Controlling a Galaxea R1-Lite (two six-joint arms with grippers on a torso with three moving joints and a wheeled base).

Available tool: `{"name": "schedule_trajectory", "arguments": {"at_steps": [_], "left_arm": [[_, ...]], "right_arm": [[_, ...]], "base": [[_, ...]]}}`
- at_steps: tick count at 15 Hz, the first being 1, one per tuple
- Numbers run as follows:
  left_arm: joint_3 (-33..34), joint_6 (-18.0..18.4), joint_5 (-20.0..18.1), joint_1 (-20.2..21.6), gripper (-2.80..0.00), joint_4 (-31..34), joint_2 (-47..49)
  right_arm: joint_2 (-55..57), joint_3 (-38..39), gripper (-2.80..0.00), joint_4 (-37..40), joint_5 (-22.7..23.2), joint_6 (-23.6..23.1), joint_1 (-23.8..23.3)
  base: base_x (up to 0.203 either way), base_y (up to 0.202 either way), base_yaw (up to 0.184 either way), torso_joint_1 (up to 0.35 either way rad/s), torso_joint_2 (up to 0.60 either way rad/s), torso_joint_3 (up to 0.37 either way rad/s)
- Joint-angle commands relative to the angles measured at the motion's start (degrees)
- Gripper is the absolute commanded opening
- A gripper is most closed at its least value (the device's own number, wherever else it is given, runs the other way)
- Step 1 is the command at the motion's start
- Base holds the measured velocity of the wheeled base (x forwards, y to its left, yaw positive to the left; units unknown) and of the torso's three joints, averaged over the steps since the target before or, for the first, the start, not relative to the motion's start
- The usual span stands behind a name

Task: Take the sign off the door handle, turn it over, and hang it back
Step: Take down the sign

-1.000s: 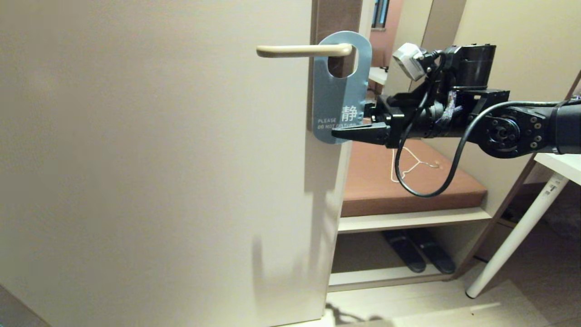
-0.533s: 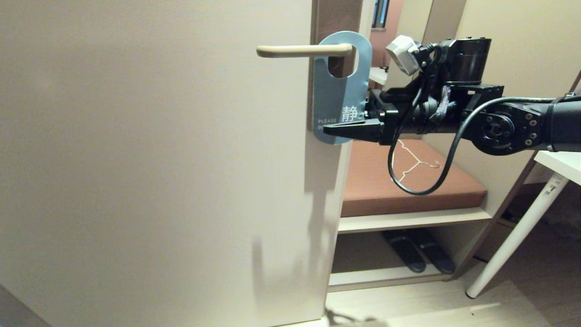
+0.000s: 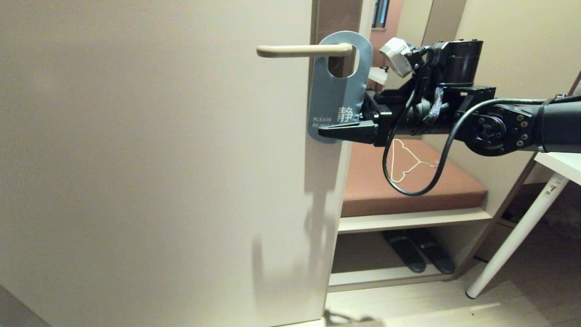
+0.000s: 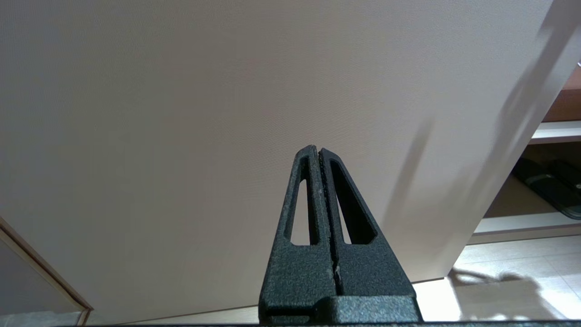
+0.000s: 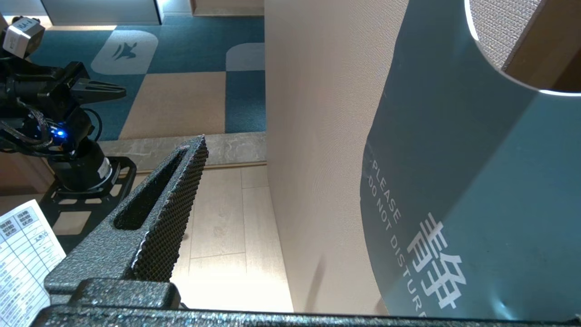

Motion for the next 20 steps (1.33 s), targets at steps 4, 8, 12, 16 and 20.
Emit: {"name": "schedule_trajectory", "arguments": {"at_steps": [4,8,12,16,20], "left_arm": [[0.0,0.0,0.0,0.0,-2.8,0.0,0.0],[0.0,0.0,0.0,0.0,-2.8,0.0,0.0],[0.0,0.0,0.0,0.0,-2.8,0.0,0.0],[0.0,0.0,0.0,0.0,-2.8,0.0,0.0],[0.0,0.0,0.0,0.0,-2.8,0.0,0.0]], "right_arm": [[-1.2,0.3,0.0,-0.1,1.1,0.0,0.0],[-2.9,0.6,0.0,0.0,2.5,0.4,0.0],[-3.8,1.9,0.0,-0.2,2.4,0.0,0.1],[-3.8,3.0,0.0,-0.3,2.1,-0.4,0.0],[-3.7,3.9,0.0,-0.2,-1.2,0.0,0.0]], "base": [[0.0,0.0,0.0,0.0,0.0,0.0],[0.0,0.0,0.0,0.0,0.0,0.0],[0.0,0.0,0.0,0.0,0.0,0.0],[0.0,0.0,0.0,0.0,0.0,0.0],[0.0,0.0,0.0,0.0,0.0,0.0]]}}
